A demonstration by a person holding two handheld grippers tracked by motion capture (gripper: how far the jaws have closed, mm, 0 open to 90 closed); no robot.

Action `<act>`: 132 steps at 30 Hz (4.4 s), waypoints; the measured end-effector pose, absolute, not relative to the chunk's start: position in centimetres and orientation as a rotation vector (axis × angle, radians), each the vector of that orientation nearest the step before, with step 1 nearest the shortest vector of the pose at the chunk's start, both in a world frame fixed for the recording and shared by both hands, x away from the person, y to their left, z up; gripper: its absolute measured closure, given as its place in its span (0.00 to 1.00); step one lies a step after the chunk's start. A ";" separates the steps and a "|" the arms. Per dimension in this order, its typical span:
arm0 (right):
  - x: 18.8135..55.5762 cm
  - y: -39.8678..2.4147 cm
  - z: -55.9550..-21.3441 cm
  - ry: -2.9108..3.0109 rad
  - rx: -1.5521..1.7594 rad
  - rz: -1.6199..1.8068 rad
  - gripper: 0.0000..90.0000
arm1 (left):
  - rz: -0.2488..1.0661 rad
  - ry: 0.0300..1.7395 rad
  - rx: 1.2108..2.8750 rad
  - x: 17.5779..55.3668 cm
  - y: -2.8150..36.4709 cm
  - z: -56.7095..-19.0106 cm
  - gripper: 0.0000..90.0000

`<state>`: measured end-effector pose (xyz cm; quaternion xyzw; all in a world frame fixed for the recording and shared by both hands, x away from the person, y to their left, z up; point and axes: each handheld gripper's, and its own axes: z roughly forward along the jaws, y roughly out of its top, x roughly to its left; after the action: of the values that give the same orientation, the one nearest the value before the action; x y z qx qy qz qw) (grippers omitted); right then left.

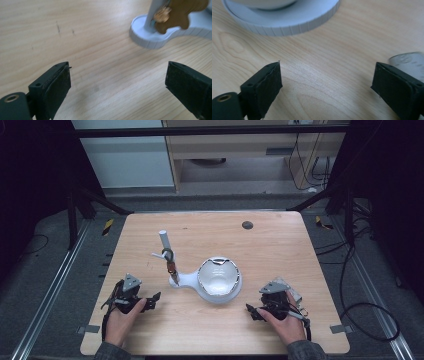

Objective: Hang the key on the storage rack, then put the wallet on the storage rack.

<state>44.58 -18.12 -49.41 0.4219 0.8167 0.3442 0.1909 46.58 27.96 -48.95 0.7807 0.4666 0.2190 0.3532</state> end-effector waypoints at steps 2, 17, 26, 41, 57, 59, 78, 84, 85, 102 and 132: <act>44.4 -18.8 -48.1 2.304 1.179 0.954 0.07 | 0.556 1.210 2.020 46.6 27.9 -49.1 0.07; 44.9 -26.0 -44.7 2.363 1.309 0.802 0.20 | 0.540 1.240 2.087 47.3 27.6 -50.6 0.05; 45.6 -26.9 -44.8 2.409 1.329 0.774 0.29 | 0.553 1.236 2.073 47.5 27.7 -50.8 0.02; 47.4 -26.9 -46.7 2.496 1.468 0.601 0.16 | 0.554 1.234 2.075 47.5 27.7 -50.8 0.02; 48.3 -26.6 -47.1 2.564 1.470 0.472 0.26 | 0.550 1.234 2.073 47.4 27.7 -50.9 0.01; 48.3 -26.6 -47.2 2.565 1.476 0.467 0.26 | 0.550 1.232 2.076 47.4 27.7 -50.8 0.01; 48.4 -26.3 -47.2 2.583 1.446 0.423 0.32 | 0.549 1.230 2.077 47.4 27.6 -50.9 0.01; 48.1 -26.2 -46.6 2.597 1.389 0.424 0.35 | 0.549 1.229 2.077 47.4 27.6 -50.9 0.01; 48.0 -26.1 -46.3 2.605 1.366 0.422 0.35 | 0.550 1.229 2.077 47.4 27.6 -50.9 0.01; 46.7 -21.6 -38.4 2.635 1.055 0.435 0.35 | 0.547 1.228 2.080 47.4 27.5 -50.9 0.01; 45.3 -14.8 -34.1 2.697 0.765 0.366 0.35 | 0.548 1.229 2.077 47.4 27.5 -50.9 0.01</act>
<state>45.26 -14.77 -34.12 0.2673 0.9422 0.1278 0.1566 47.41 27.52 -50.86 0.7931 0.4693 0.2092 0.3272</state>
